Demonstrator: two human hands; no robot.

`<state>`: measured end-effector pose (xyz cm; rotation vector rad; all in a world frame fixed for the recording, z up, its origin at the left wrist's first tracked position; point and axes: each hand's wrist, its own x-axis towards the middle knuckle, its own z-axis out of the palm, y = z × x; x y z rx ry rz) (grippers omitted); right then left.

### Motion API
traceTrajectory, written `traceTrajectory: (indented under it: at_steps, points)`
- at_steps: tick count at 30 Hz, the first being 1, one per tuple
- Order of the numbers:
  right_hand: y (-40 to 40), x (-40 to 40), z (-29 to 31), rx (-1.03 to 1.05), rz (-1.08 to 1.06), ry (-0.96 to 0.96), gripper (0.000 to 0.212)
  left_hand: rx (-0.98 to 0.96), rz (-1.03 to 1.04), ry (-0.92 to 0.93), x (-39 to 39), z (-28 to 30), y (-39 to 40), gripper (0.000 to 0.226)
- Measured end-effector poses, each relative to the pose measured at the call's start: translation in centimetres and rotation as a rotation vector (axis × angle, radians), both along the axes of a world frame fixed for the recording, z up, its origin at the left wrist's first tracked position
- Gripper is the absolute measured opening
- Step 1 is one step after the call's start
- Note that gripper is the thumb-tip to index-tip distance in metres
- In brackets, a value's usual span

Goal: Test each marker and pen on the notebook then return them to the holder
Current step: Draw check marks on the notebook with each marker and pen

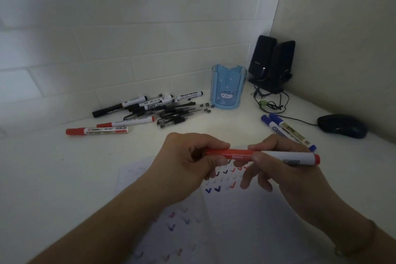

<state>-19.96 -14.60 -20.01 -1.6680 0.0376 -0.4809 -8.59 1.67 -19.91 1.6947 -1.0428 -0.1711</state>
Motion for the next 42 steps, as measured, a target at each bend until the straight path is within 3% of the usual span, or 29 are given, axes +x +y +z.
traceTrajectory:
  at_steps: [4, 9, 13, 15, 20, 23, 25, 28, 31, 35, 38, 42]
  points:
    - [-0.2, 0.1, -0.2, -0.013, 0.001, 0.024, 0.037, 0.064, 0.012, -0.005, 0.3, -0.3, 0.1, 0.026]
    - [-1.3, 0.1, 0.8, -0.187, -0.042, 0.108, 0.027, 0.172, -0.005, -0.160, 0.8, -0.6, -0.7, 0.015]
    - [-2.7, -0.8, 0.9, 0.069, -0.193, 0.078, 0.006, 0.172, 0.017, -0.212, 0.9, -1.2, -0.8, 0.017]
    - [-2.9, -1.6, 1.0, 0.034, -0.253, 0.093, 0.007, 0.240, -0.009, -0.228, 0.7, -1.4, -0.9, 0.017]
    - [-4.9, -7.8, 3.2, -0.256, -0.401, 0.075, 0.004, 0.895, -0.194, -0.468, -0.3, 2.1, -3.3, 0.051]
    - [-6.9, -13.2, 4.0, -0.211, -0.508, 0.083, 0.007, 1.294, -0.323, -0.577, -1.4, 5.6, -6.1, 0.075]
    - [-7.8, -15.8, 3.7, -0.125, -0.573, 0.071, 0.011, 1.456, -0.331, -0.640, -2.5, 6.7, -8.4, 0.088]
    - [-8.7, -17.1, 2.7, -0.040, -0.639, 0.082, 0.012, 1.365, -0.239, -0.745, -4.4, 5.8, -11.3, 0.088]
    - [-9.7, -15.2, 1.5, -0.010, -0.720, 0.136, 0.009, 1.140, -0.104, -0.687, -5.3, 3.7, -11.8, 0.076]
    - [-12.5, -10.6, -0.4, -0.038, -0.858, 0.221, 0.006, 1.006, 0.068, -0.610, -1.7, 1.9, -8.0, 0.065]
    - [-14.1, -7.8, -1.4, -0.348, -0.879, 0.403, 0.012, 0.839, 0.344, -0.594, 4.0, 1.0, -2.6, 0.051]
    - [-14.4, -6.1, -2.8, -0.807, -0.829, 0.565, 0.012, 0.895, 0.785, -0.488, 11.3, -0.4, 6.1, 0.046]
